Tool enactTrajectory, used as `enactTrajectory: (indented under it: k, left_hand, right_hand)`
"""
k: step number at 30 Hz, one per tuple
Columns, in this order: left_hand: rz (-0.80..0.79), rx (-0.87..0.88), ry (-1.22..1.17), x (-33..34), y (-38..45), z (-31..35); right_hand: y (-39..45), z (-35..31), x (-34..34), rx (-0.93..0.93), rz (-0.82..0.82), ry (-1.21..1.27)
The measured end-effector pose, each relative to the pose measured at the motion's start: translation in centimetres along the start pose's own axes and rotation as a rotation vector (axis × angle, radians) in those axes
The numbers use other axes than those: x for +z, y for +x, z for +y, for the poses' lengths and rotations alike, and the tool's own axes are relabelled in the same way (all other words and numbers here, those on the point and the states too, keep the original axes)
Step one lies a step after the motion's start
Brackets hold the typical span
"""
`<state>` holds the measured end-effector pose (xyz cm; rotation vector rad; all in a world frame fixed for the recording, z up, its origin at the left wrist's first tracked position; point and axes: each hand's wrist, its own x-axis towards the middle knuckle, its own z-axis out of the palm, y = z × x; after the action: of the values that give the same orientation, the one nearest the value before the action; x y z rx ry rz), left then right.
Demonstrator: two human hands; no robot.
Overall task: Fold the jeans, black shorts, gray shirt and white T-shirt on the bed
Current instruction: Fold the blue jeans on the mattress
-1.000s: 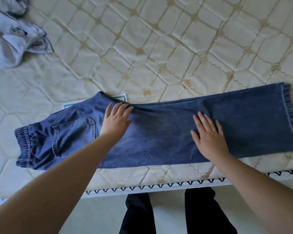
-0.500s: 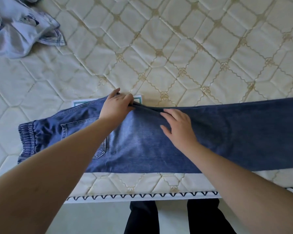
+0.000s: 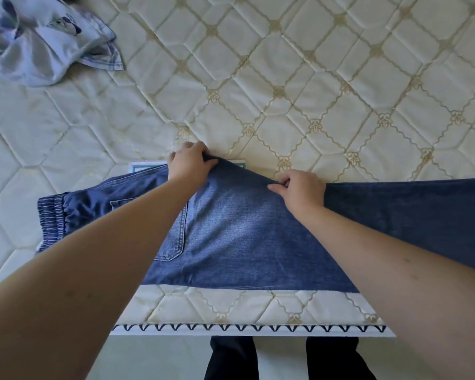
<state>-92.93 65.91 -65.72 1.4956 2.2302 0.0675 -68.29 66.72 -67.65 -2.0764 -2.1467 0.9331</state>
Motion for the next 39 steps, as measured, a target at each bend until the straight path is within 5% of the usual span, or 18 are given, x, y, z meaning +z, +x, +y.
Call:
enactTrajectory:
  k: [3,8,11,17,24,31,37,39]
  left_hand:
    - [-0.060,-0.075,-0.042,-0.2,0.5,-0.5]
    - [-0.115,-0.101,0.011,-1.1,1.0,-1.0]
    - [-0.092,-0.032,-0.039,-1.6,0.4,-1.2]
    - [-0.063,0.033,-0.189,-2.7,-2.0,-2.0]
    - [0.112,0.268,-0.108,-3.1,-4.9,-2.6]
    - [0.171,0.457,0.106,-0.8,-11.1,-4.7]
    - [0.034,0.294,0.323,2.3,-13.5,-6.4]
    - [-0.003,0.274,0.330,3.0,-14.2,-6.2]
  right_hand:
    - [0.6,0.2,-0.1,-0.021,0.034,-0.143]
    - [0.9,3.2,-2.0,-0.276,-0.205,-0.273]
    - [0.5,4.8,-2.7,-0.256,-0.241,-0.337]
    - [-1.8,2.3,-2.3,-0.153,0.172,-0.076]
    - [-7.4,-3.6,1.7,-0.444,-0.068,0.244]
    - [-7.0,-4.5,4.1,0.086,-0.263,0.524]
    - [-6.9,-5.4,3.6,0.159,-0.208,0.447]
    - [-7.8,-5.9,3.5,0.016,-0.071,0.314]
